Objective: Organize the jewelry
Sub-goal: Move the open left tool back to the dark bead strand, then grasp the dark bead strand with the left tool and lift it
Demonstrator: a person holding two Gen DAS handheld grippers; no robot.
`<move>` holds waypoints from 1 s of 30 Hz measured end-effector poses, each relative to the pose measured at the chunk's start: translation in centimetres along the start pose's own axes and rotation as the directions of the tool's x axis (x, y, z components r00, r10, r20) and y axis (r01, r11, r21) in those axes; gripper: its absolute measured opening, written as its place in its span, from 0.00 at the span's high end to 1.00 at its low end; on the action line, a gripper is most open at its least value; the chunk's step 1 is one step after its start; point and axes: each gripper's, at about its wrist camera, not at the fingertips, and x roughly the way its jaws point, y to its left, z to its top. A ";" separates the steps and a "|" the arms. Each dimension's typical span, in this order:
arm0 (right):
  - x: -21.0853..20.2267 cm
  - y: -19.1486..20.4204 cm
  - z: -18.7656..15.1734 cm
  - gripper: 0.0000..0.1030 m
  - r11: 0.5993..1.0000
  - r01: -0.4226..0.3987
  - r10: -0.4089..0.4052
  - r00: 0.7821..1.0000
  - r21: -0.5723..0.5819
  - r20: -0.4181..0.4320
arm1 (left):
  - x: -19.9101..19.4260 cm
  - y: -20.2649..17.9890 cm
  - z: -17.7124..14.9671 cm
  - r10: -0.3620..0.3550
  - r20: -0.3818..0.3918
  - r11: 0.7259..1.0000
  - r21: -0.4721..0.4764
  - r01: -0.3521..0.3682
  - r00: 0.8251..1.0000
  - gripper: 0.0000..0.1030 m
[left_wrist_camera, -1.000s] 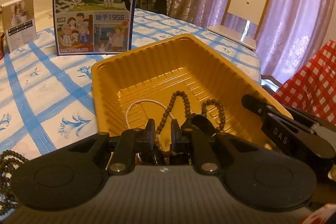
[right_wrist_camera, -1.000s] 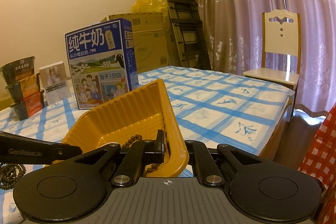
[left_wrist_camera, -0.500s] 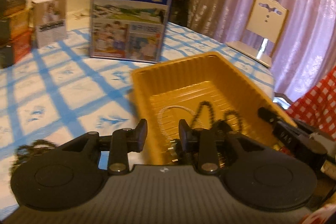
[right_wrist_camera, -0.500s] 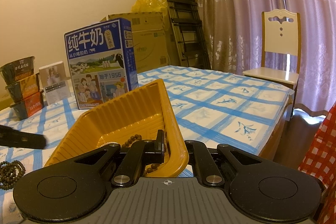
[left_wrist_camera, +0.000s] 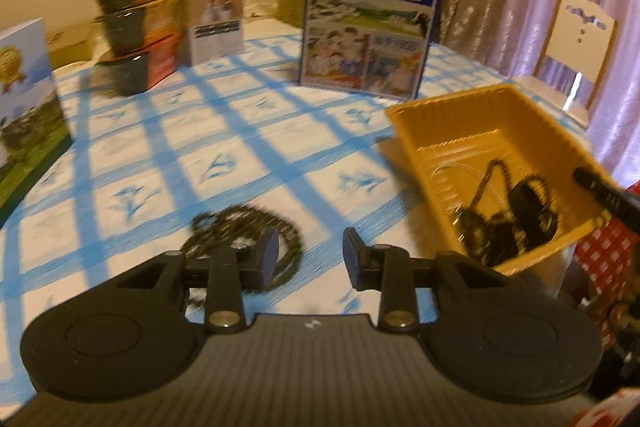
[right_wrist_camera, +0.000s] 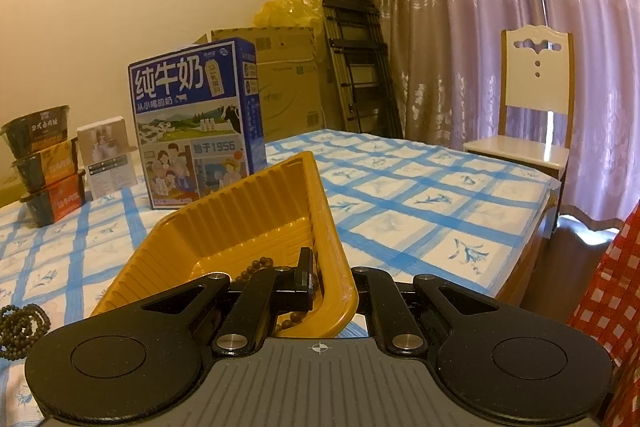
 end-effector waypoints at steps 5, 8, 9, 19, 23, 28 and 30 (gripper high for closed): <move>-0.2 0.1 -0.1 0.93 1.000 0.001 -0.001 1.000 -0.002 0.001 | -0.7 1.6 -1.5 0.040 -0.030 0.999 -0.010 -0.041 0.999 0.70; -0.4 0.2 -0.1 0.93 1.000 0.003 -0.003 1.000 -0.003 0.003 | -0.6 2.4 -2.0 0.057 -0.044 0.998 -0.022 -0.058 0.997 0.70; -0.3 0.2 -0.1 0.93 1.000 0.003 -0.003 1.000 -0.003 0.002 | -0.4 2.6 -2.1 0.062 -0.045 0.998 -0.026 -0.063 0.997 0.70; -0.3 0.3 0.0 0.93 1.000 0.005 -0.005 1.000 -0.003 0.002 | 3.0 3.1 -1.2 0.102 -0.043 0.995 0.016 -0.102 0.994 0.70; -0.4 0.3 -0.1 0.93 1.000 0.005 -0.005 1.000 -0.003 0.002 | 4.7 3.2 -0.6 0.110 -0.044 0.994 0.030 -0.109 0.993 0.70; -0.3 0.3 -0.1 0.93 1.000 0.004 -0.004 1.000 -0.003 0.002 | 7.0 3.5 0.3 0.127 -0.053 0.992 0.029 -0.125 0.991 0.70; -0.4 0.3 -0.1 0.93 1.000 0.005 -0.005 1.000 -0.003 0.002 | 8.0 3.8 0.5 0.137 -0.062 0.990 0.029 -0.136 0.989 0.70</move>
